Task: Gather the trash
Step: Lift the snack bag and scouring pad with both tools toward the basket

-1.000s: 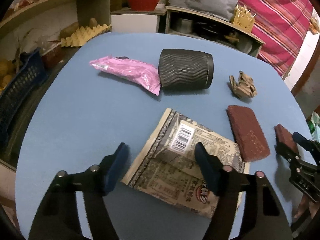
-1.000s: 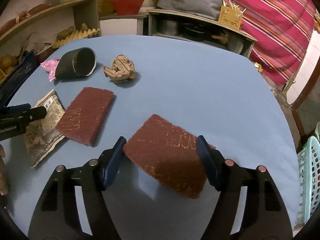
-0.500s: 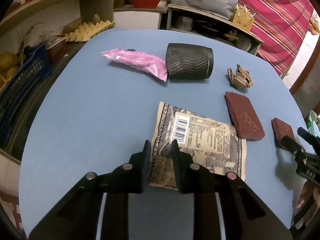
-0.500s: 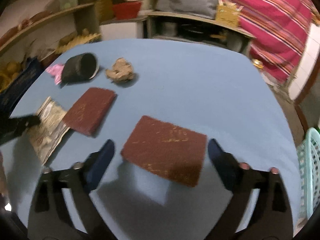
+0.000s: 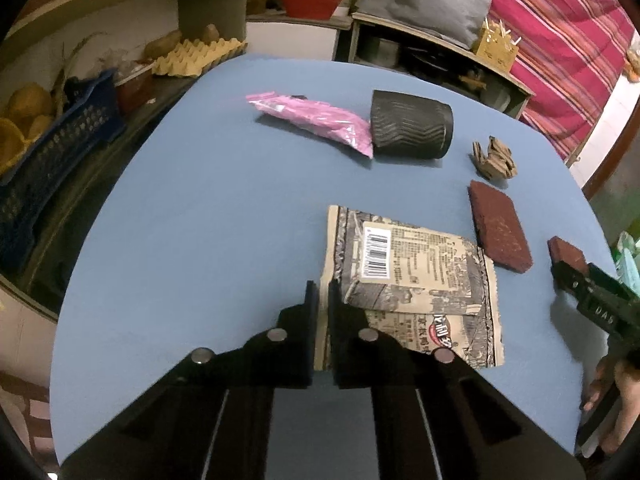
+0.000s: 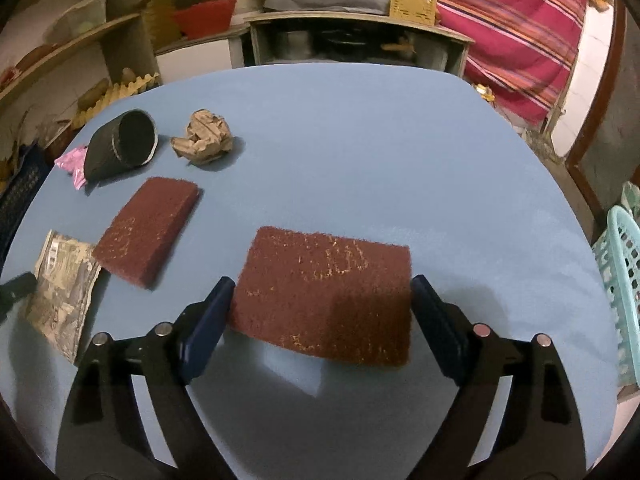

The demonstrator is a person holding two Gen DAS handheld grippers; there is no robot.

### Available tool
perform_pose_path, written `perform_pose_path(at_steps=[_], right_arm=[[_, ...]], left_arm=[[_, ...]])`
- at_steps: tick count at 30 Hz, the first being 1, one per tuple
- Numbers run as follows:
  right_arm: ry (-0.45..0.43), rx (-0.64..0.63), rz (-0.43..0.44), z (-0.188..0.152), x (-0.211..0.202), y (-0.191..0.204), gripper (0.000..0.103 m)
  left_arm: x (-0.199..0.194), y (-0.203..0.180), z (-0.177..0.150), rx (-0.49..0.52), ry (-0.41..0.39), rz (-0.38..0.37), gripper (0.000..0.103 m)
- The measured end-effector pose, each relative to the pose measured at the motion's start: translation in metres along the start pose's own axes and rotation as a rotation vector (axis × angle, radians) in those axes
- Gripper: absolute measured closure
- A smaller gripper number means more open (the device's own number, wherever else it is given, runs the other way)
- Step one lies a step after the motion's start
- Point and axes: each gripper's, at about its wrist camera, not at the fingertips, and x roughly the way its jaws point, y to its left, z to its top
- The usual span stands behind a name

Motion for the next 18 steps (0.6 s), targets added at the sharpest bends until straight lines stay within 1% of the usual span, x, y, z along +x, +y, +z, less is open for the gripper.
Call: perform_pose_path(at_steps=[3, 5, 9, 12, 13, 15, 16, 18], right_arm=[[-0.004, -0.001, 0.031, -0.002, -0.005, -0.004, 0.017], [-0.014, -0.011, 0.027, -0.004, -0.01, -0.006, 0.017], [-0.033, -0.021, 0.034, -0.005, -0.02, -0.013, 0.017], [-0.036, -0.019, 0.045, -0.007, -0.024, -0.017, 0.017], [-0.038, -0.02, 0.05, -0.007, -0.026, -0.019, 0.017], [-0.042, -0.022, 0.056, -0.008, -0.029, -0.021, 0.017], [-0.046, -0.022, 0.063, -0.008, -0.031, -0.023, 0.017], [-0.052, -0.02, 0.073, -0.007, -0.035, -0.027, 0.017]], left_arm=[[-0.007, 0.004, 0.002, -0.012, -0.018, -0.024, 0.099], [-0.009, 0.005, 0.002, -0.006, -0.019, -0.028, 0.099], [-0.008, 0.01, 0.003, -0.027, -0.014, -0.019, 0.099], [-0.011, 0.012, 0.004, -0.031, -0.032, -0.001, 0.099], [-0.012, 0.015, 0.004, -0.04, -0.036, -0.005, 0.099], [-0.014, 0.021, 0.005, -0.078, -0.024, -0.079, 0.1], [-0.018, 0.021, 0.006, -0.082, -0.029, -0.092, 0.101], [-0.028, 0.015, 0.008, -0.035, -0.079, -0.042, 0.101]])
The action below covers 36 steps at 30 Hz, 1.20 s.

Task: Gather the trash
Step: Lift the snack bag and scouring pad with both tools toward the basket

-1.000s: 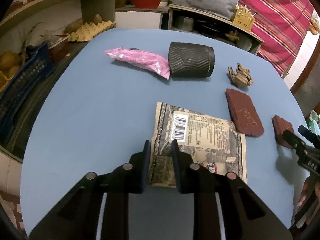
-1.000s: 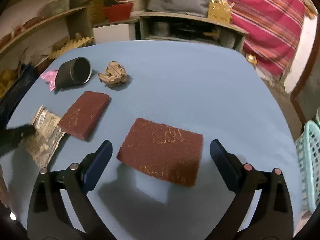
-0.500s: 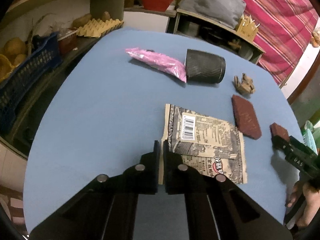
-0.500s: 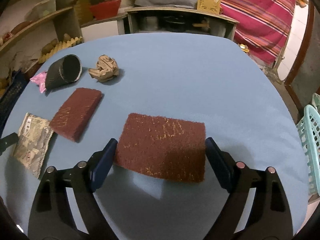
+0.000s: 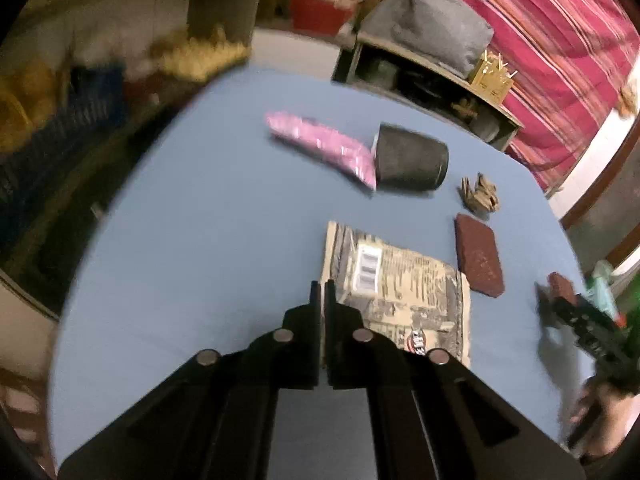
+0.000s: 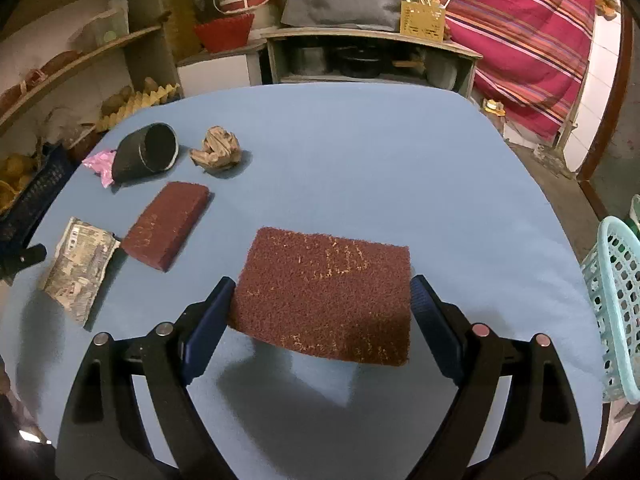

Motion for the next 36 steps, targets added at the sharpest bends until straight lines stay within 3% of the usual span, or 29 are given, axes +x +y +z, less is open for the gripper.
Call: perform_pose_path(at_steps=[7, 10, 13, 21, 24, 30, 32, 36], right_arm=[[-0.002, 0.001, 0.021, -0.002, -0.009, -0.009, 0.017], [0.001, 0.006, 0.027, -0.005, -0.009, -0.012, 0.017], [0.006, 0.009, 0.032, -0.005, -0.008, -0.013, 0.017], [0.011, 0.0, 0.045, -0.006, -0.004, -0.007, 0.017], [0.009, -0.002, 0.047, -0.007, -0.005, -0.004, 0.017], [0.015, 0.0, 0.057, -0.01, -0.003, -0.005, 0.017], [0.017, -0.005, 0.057, -0.011, -0.003, -0.003, 0.017], [0.017, -0.002, 0.062, -0.01, -0.004, -0.006, 0.017]], left_arm=[[0.015, -0.016, -0.007, 0.027, 0.043, 0.011, 0.096], [0.018, -0.027, -0.01, 0.035, 0.014, 0.048, 0.024], [0.016, -0.037, -0.009, 0.065, -0.018, 0.06, 0.022], [0.046, -0.039, -0.011, 0.085, 0.068, 0.062, 0.019], [0.047, -0.045, -0.014, 0.121, 0.073, 0.08, 0.02], [0.04, -0.055, -0.021, 0.199, 0.071, 0.071, 0.066], [0.038, -0.054, -0.02, 0.193, 0.087, 0.032, 0.087], [0.036, -0.063, -0.021, 0.212, 0.098, -0.004, 0.094]])
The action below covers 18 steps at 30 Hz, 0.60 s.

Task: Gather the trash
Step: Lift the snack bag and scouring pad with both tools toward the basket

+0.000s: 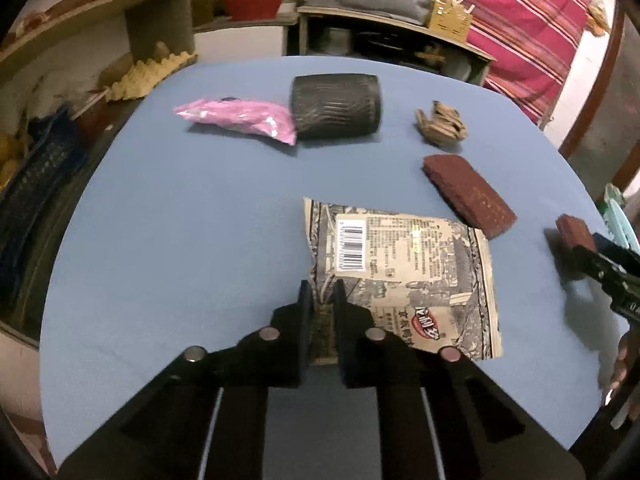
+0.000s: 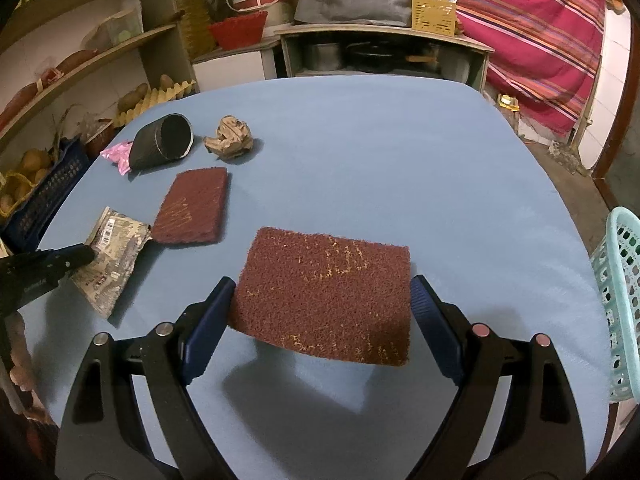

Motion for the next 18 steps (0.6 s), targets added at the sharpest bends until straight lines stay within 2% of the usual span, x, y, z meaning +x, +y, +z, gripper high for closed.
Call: perform_pose_path(at_steps=[1, 2, 12, 18], right_arm=[[-0.004, 0.002, 0.002, 0.001, -0.001, -0.001, 0.017], [-0.008, 0.002, 0.005, 0.002, -0.004, -0.002, 0.017], [-0.079, 0.018, 0.018, 0.011, -0.039, -0.031, 0.017], [-0.11, 0.044, 0.018, 0.01, -0.059, -0.058, 0.017]], left_arm=[[-0.001, -0.004, 0.0, 0.01, -0.004, 0.005, 0.101], [-0.002, -0.006, 0.0, 0.009, -0.003, 0.005, 0.102], [-0.044, -0.022, 0.006, -0.049, -0.099, -0.013, 0.102], [-0.079, -0.053, 0.02, -0.015, -0.162, 0.008, 0.102]])
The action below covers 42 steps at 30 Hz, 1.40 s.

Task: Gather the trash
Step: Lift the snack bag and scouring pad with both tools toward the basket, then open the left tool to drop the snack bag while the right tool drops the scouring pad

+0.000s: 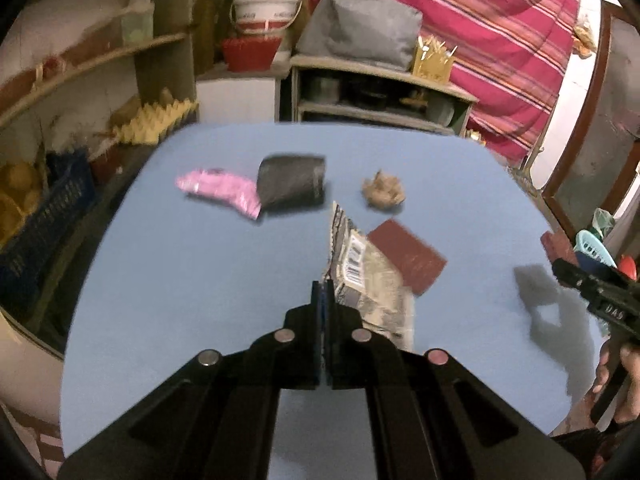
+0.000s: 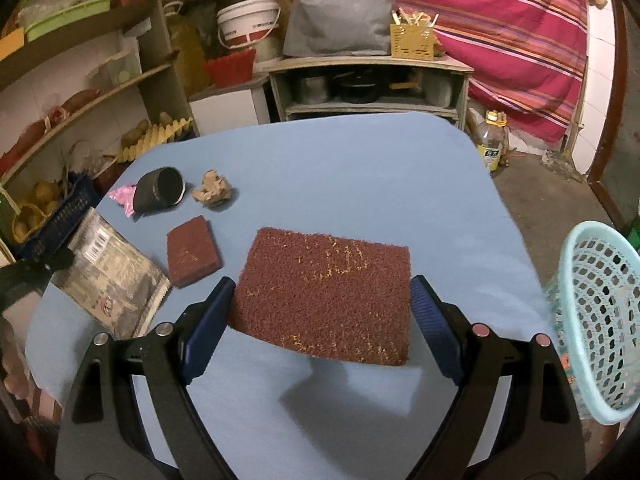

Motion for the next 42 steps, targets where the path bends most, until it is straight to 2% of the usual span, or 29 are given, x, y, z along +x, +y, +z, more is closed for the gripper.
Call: perform_pose_path(at_steps=[8, 16, 22, 32, 37, 42], right_arm=[[-0.051, 0.038, -0.014, 0.003, -0.034, -0.048, 0.017], [-0.098, 0.087, -0.078, -0.003, -0.077, -0.112, 0.017], [-0.126, 0.124, -0.165, -0.006, -0.113, -0.17, 0.017], [-0.133, 0.201, -0.296, -0.016, -0.146, -0.26, 0.017], [-0.112, 0.234, -0.328, -0.031, -0.147, -0.288, 0.017], [-0.088, 0.267, -0.342, -0.045, -0.143, -0.308, 0.017]], left_arm=[[-0.026, -0.061, 0.033, 0.07, -0.063, 0.025, 0.102], [-0.032, -0.149, 0.053, 0.17, -0.122, 0.005, 0.102], [-0.026, -0.222, 0.064, 0.228, -0.143, -0.095, 0.102], [-0.013, -0.358, 0.074, 0.319, -0.136, -0.324, 0.102], [0.015, -0.415, 0.063, 0.369, -0.081, -0.387, 0.102], [0.049, -0.452, 0.042, 0.426, -0.029, -0.395, 0.102]])
